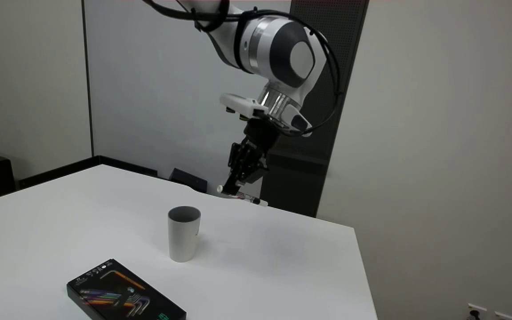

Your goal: Pick the pen on the table and put it in the cup

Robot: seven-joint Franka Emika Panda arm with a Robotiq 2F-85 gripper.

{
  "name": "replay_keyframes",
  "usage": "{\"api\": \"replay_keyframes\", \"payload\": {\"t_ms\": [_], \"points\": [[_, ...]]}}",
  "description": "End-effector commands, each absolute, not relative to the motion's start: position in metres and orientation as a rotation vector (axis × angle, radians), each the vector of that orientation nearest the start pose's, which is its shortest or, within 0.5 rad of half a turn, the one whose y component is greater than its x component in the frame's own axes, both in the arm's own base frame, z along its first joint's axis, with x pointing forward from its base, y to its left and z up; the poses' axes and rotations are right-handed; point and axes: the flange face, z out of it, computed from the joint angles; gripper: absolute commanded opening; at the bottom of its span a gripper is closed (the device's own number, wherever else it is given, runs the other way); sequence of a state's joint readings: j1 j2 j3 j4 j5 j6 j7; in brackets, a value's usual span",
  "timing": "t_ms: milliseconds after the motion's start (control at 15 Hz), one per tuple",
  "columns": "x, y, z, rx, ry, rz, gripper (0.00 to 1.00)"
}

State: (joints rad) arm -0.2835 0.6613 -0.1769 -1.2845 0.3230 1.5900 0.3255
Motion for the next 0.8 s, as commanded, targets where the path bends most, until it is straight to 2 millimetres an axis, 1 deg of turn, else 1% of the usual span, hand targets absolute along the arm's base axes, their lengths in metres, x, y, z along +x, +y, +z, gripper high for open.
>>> {"api": "replay_keyframes", "payload": {"t_ms": [0,67,267,400,533,733], "points": [[0.657,-0.251,0.329,-2.42,1.186,0.596,0.07],[0.658,-0.249,0.324,-2.36,1.183,0.614,0.07],[0.666,-0.245,0.311,-2.179,1.195,0.588,0.07],[0.673,-0.238,0.307,-2.086,1.19,0.578,0.07],[0.677,-0.228,0.309,-2.007,1.19,0.609,0.07],[0.681,-0.208,0.309,-1.954,1.19,0.657,0.07]]}}
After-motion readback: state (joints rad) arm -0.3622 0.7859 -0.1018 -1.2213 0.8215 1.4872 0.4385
